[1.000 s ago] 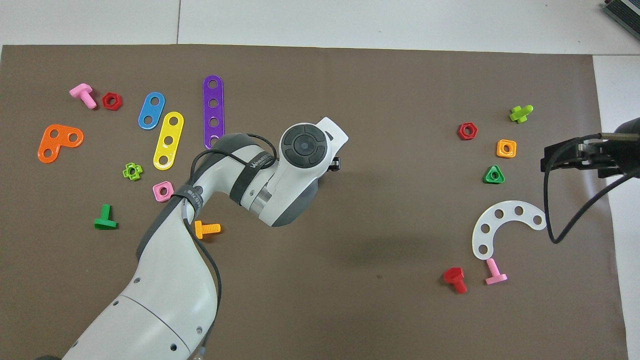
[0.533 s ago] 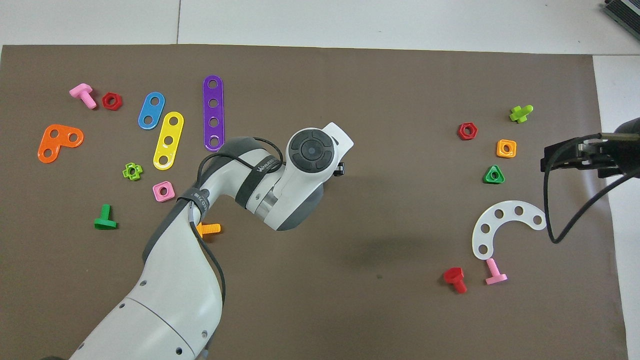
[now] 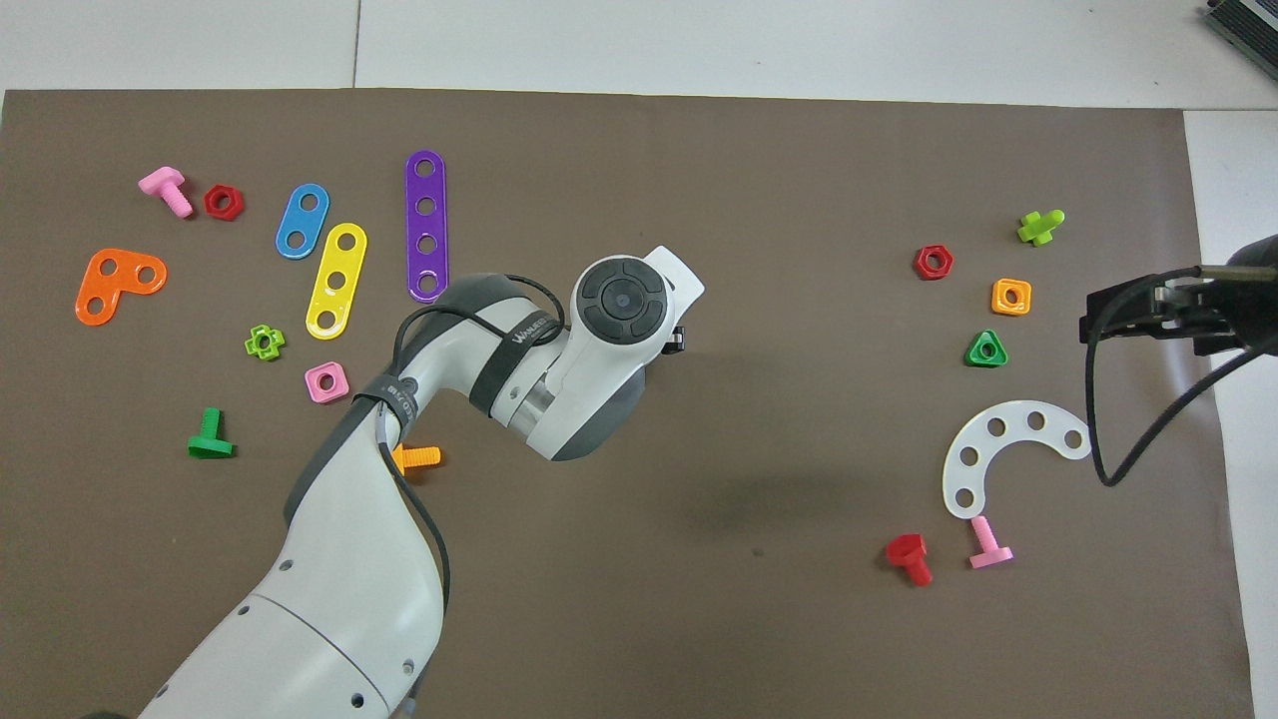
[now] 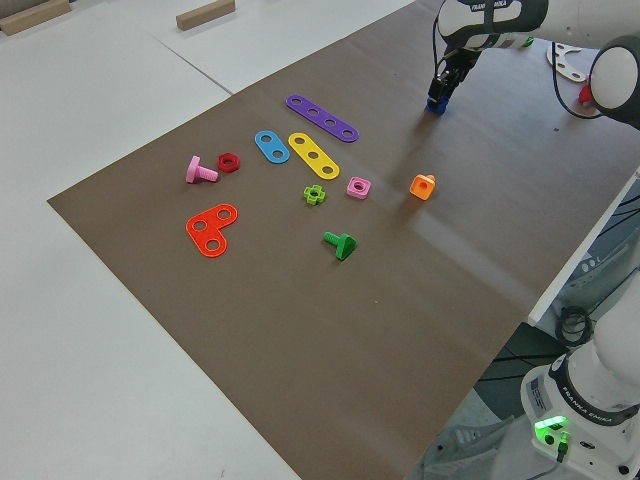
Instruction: Unscrew and place screws in storage area
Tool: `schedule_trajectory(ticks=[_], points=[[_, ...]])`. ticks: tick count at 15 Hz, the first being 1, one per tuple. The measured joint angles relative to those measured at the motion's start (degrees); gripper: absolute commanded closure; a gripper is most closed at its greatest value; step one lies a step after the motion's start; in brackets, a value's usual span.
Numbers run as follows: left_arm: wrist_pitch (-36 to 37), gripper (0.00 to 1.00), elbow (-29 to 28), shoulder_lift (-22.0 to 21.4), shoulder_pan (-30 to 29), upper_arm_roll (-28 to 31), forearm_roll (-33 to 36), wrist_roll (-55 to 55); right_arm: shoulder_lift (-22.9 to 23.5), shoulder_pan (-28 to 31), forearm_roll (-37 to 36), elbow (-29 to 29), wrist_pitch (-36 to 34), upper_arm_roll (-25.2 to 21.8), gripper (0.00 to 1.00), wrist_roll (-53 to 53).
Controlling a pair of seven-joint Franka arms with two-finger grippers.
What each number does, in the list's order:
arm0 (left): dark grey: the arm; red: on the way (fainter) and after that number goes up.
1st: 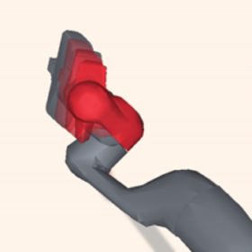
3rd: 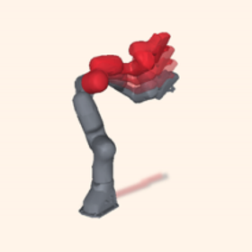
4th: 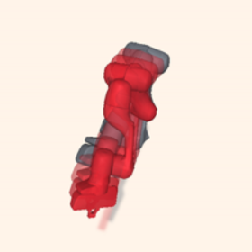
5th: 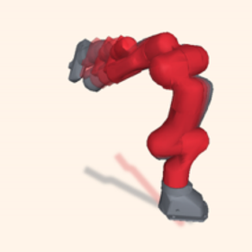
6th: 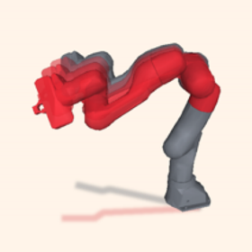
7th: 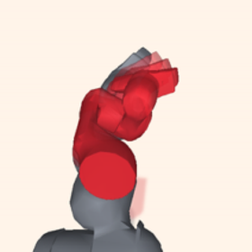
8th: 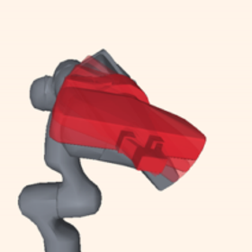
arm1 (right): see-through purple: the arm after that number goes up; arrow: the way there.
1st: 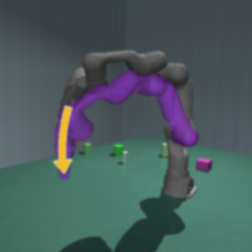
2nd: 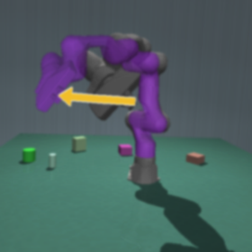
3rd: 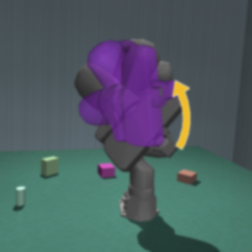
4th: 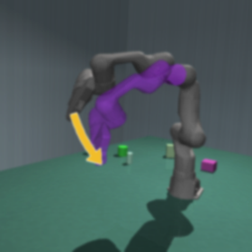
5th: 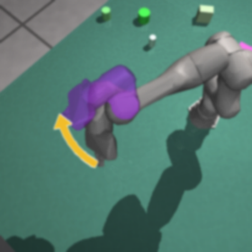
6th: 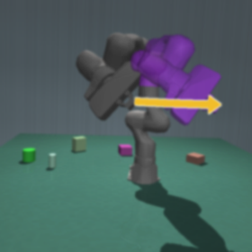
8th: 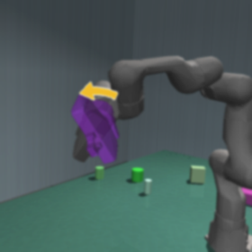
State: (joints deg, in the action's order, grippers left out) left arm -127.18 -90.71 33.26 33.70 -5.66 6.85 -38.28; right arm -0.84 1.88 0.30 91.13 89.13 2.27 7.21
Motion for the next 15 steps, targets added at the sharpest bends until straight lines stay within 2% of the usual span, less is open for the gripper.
schedule_trajectory(ticks=[8, 15], points=[[0.90, 0.57, 0.32, -0.04, -0.04, 0.34, 0.00, 0.07, 0.00, 0.00, 0.00, 0.00, 0.00, 0.00, 0.00, 0.00], [1.30, 0.59, 0.52, -0.03, -0.17, 0.42, 0.00, 0.08, 0.00, 0.00, 0.00, 0.00, 0.00, 0.00, 0.00, 0.00]])
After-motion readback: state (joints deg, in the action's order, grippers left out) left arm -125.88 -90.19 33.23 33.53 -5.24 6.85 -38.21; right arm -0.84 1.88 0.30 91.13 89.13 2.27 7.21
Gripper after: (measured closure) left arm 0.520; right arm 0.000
